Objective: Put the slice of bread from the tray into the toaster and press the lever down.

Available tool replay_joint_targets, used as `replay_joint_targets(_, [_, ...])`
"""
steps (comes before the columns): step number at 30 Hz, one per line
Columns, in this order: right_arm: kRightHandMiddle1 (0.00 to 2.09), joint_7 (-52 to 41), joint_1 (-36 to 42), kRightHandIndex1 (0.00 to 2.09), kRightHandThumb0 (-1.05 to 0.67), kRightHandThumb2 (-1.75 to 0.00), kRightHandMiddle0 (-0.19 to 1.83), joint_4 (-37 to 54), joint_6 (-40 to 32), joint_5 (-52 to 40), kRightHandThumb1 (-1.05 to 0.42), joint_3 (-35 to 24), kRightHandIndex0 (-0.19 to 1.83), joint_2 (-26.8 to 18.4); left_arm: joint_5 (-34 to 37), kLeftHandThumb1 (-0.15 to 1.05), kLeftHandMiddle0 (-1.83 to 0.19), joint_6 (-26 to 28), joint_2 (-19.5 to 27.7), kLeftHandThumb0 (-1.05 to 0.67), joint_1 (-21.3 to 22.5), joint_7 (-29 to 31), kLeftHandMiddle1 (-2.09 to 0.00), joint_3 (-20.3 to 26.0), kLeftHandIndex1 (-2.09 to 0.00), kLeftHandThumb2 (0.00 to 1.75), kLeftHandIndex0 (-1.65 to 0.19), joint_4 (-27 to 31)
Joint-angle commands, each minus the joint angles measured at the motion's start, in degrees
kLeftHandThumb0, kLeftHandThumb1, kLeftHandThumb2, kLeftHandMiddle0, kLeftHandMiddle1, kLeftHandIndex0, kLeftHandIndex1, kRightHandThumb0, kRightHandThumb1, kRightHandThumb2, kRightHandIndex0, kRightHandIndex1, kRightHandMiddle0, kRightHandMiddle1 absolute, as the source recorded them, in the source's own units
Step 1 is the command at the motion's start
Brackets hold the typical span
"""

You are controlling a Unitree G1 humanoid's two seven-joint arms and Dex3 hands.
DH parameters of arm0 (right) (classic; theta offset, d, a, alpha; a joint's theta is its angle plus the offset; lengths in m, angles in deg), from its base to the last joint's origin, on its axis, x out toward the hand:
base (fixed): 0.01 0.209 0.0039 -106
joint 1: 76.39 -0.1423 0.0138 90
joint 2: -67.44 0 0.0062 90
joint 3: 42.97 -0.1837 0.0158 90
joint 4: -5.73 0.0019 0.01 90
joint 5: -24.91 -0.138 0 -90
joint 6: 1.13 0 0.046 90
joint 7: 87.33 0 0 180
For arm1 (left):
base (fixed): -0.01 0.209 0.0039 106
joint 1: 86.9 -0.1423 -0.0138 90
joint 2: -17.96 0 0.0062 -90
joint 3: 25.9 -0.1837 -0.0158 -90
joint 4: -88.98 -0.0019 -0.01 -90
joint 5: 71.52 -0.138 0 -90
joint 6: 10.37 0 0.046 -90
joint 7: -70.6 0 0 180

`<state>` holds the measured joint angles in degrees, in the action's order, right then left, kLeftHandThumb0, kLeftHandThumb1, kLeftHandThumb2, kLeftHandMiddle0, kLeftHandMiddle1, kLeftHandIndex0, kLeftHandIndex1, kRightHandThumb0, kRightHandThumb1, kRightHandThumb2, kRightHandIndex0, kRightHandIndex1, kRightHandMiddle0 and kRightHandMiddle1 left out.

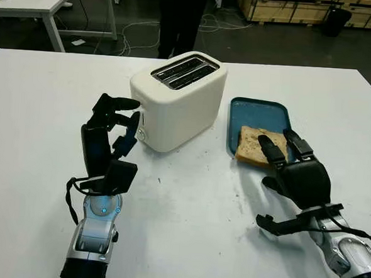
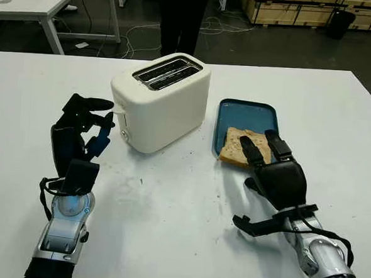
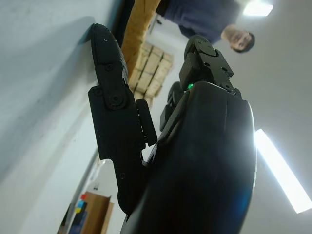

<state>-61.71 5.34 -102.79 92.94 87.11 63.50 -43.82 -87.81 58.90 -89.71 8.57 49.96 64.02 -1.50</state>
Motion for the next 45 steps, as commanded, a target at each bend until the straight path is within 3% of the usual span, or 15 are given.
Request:
replay_joint_targets(1, [0.01, -0.2, -1.3, 0.02, -0.56, 0.0, 0.16, -2.5, 1.0, 0.9, -0.84, 2.1, 0.12, -0.7, 0.0, 0.92, -0.61, -1.1, -0.1, -0.35, 0.1, -0.2, -1.49, 0.1, -1.23, 0.35, -0.49, 0.0])
replay_joint_targets(14, [0.04, 4.7, -11.7, 0.08, -0.55, -0.01, 0.26, -17.3, 1.1, 2.7, -0.78, 12.1, 0.28, 1.2, -0.3, 0.92, -0.61, -0.1, -0.9, -0.36, -0.9, -0.3, -1.5, 0.1, -1.26, 0.36, -0.49, 2.3])
replay_joint_targets(20, [0.05, 2.8, -14.5, 0.15, -0.3, -0.08, 0.35, -21.0, -0.9, 2.9, -0.91, 15.6, 0.41, 1.8, -0.2, 0.92, -0.6, -0.8, -0.6, -0.35, -1.4, -0.1, -1.5, 0.1, -1.27, 0.36, -0.48, 2.8])
replay_joint_targets(21, [0.07, 1.3, -14.8, 0.2, -0.32, -0.1, 0.39, -21.1, -1.3, 2.8, -0.91, 16.0, 0.47, 1.8, -0.4, 0.92, -0.6, -0.6, -0.6, -0.35, -1.4, -0.2, -1.5, 0.1, -1.27, 0.36, -0.48, 3.0])
replay_joint_targets(23, [0.11, -2.2, -15.2, 0.87, -0.38, -0.07, 0.51, -20.5, -1.8, 2.2, -0.92, 16.4, 0.3, 1.8, -0.5, 0.92, -0.6, -0.4, -0.6, -0.35, -1.5, -0.2, -1.5, 0.1, -1.27, 0.36, -0.48, 3.3])
replay_joint_targets(24, [0.16, -4.0, -15.2, 1.17, -0.39, -0.08, 0.58, -19.8, -2.4, 2.4, -0.92, 16.8, 0.25, 1.6, -0.4, 0.92, -0.6, -0.4, -0.7, -0.35, -1.5, -0.1, -1.5, 0.1, -1.27, 0.36, -0.48, 3.3])
replay_joint_targets(25, [0.28, -4.8, -15.3, 1.51, -0.41, -0.11, 0.69, -19.2, -2.9, 2.8, -0.92, 17.2, 0.35, 1.4, -0.1, 0.92, -0.6, -0.4, -0.7, -0.34, -1.5, 0.0, -1.5, 0.1, -1.27, 0.35, -0.48, 3.5])
replay_joint_targets(26, [0.44, -6.4, -15.3, 1.62, -0.4, -0.15, 0.7, -18.4, -3.6, 3.3, -0.92, 17.7, 0.46, 1.1, 0.1, 0.92, -0.6, -0.3, -0.8, -0.34, -1.6, 0.1, -1.5, 0.1, -1.27, 0.35, -0.48, 3.6])
replay_joint_targets(28, [0.97, -9.0, -15.0, 1.71, -0.39, -0.23, 0.54, -16.5, -4.3, 3.5, -0.92, 18.4, 0.72, 0.4, 0.3, 0.92, -0.6, 0.0, -0.9, -0.35, -1.6, 0.2, -1.51, 0.1, -1.27, 0.35, -0.48, 3.8])
replay_joint_targets(29, [1.42, -10.0, -14.9, 1.73, -0.4, -0.28, 0.44, -15.5, -4.4, 3.8, -0.92, 18.8, 0.88, -0.1, 0.2, 0.92, -0.6, -0.1, -0.8, -0.36, -1.6, 0.2, -1.51, 0.1, -1.27, 0.35, -0.48, 3.8])
replay_joint_targets(31, [1.68, -11.2, -14.6, 1.74, -0.42, -0.32, 0.44, -13.8, -4.5, 4.2, -0.92, 19.5, 1.01, -1.0, 0.0, 0.92, -0.6, -0.4, -0.7, -0.35, -1.6, 0.1, -1.51, 0.2, -1.28, 0.35, -0.48, 3.6])
replay_joint_targets(40, [1.75, -17.5, -12.2, 1.75, -0.45, -0.44, 0.5, -5.4, -4.5, 2.6, -0.92, 18.2, 1.07, -2.8, 0.1, 0.92, -0.6, -0.5, -0.8, -0.35, -1.5, 0.1, -1.52, 0.1, -1.28, 0.35, -0.48, 3.5])
replay_joint_targets(45, [1.75, -9.0, -10.4, 1.75, -0.41, -0.49, 0.5, -2.2, -0.5, 0.9, -0.92, 15.2, 1.04, -3.9, -0.5, 0.92, -0.6, -0.4, -0.7, -0.35, -1.7, -0.1, -1.5, 0.0, -1.27, 0.35, -0.48, 3.4])
